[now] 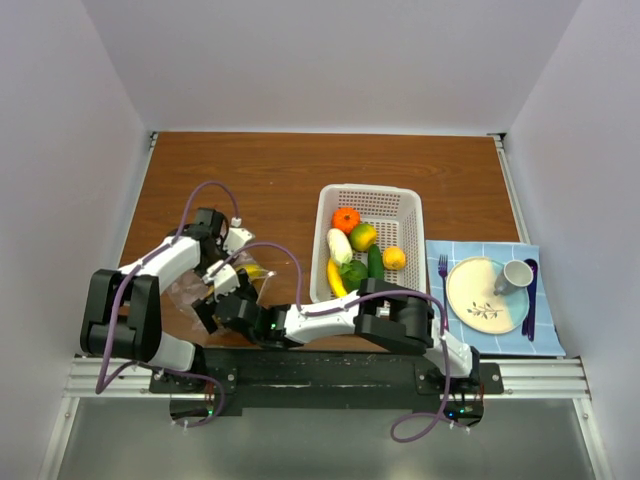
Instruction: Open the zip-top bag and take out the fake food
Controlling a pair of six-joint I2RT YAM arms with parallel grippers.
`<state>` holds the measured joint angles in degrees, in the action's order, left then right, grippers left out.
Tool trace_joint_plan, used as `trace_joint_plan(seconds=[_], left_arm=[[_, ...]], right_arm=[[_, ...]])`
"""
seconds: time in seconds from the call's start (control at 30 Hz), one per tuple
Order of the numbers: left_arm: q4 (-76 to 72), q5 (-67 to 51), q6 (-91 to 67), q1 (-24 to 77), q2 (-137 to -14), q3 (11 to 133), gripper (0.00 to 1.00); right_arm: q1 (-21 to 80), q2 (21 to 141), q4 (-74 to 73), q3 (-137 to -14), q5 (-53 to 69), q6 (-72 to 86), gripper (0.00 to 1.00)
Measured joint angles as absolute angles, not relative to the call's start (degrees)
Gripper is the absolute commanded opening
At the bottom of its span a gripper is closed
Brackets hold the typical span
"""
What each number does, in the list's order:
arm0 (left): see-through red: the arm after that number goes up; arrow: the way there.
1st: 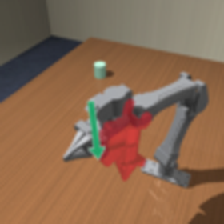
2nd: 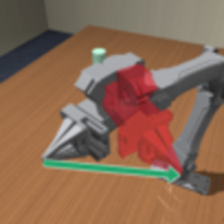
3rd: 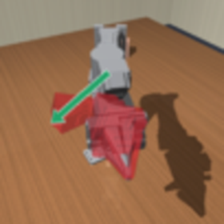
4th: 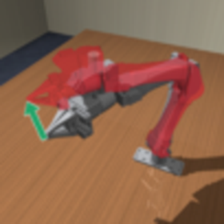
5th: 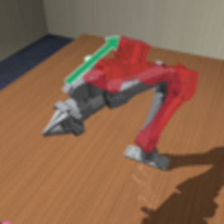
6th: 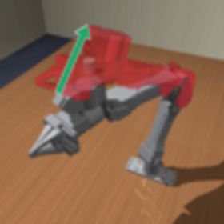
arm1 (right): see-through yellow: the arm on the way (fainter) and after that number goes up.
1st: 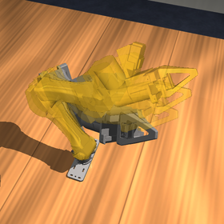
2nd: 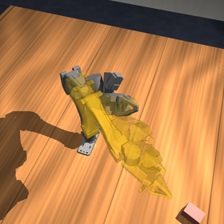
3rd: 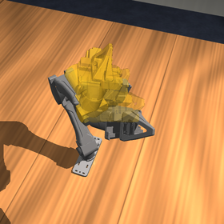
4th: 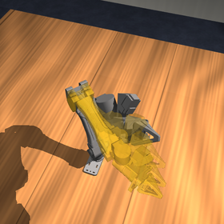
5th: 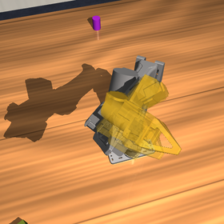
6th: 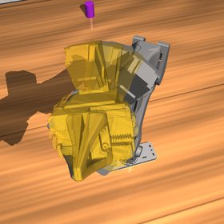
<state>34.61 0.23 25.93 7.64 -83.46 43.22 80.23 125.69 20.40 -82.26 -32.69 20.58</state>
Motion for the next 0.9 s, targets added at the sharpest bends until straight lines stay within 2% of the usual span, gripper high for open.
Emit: trace_joint_plan(seconds=[0.07, 0.17, 0.33, 0.53, 0.67, 0.8, 0.9], left_arm=[[35.3, 0.2, 26.2, 8.0, -83.2, 43.1, 0.0], [35.6, 0.3, 26.8, 8.3, -82.9, 42.7, 0.0], [35.8, 0.3, 27.6, 8.4, -82.8, 42.6, 0.0], [36.1, 0.8, 28.1, 8.3, -82.8, 42.6, 0.0], [36.1, 1.6, 28.1, 7.7, -82.8, 42.6, 0.0], [36.1, 2.5, 28.1, 7.2, -83.1, 42.7, 0.0], [36.1, 3.1, 28.0, 7.2, -83.5, 42.9, 0.0]], right_arm=[[80.2, 126.2, 20.3, -83.0, -33.1, 20.7, 0.73], [80.2, 126.3, 20.3, -82.3, -33.5, 21.3, 0.63], [80.1, 124.7, 21.0, -76.0, -34.0, 22.3, 0.56], [79.5, 121.1, 21.3, -68.9, -34.9, 23.1, 0.41], [79.4, 115.5, 21.5, -64.1, -35.2, 23.0, 0.21], [79.4, 110.6, 21.9, -60.9, -34.9, 23.0, 0.16], [79.4, 108.0, 22.3, -59.5, -33.6, 23.0, 0.18]])
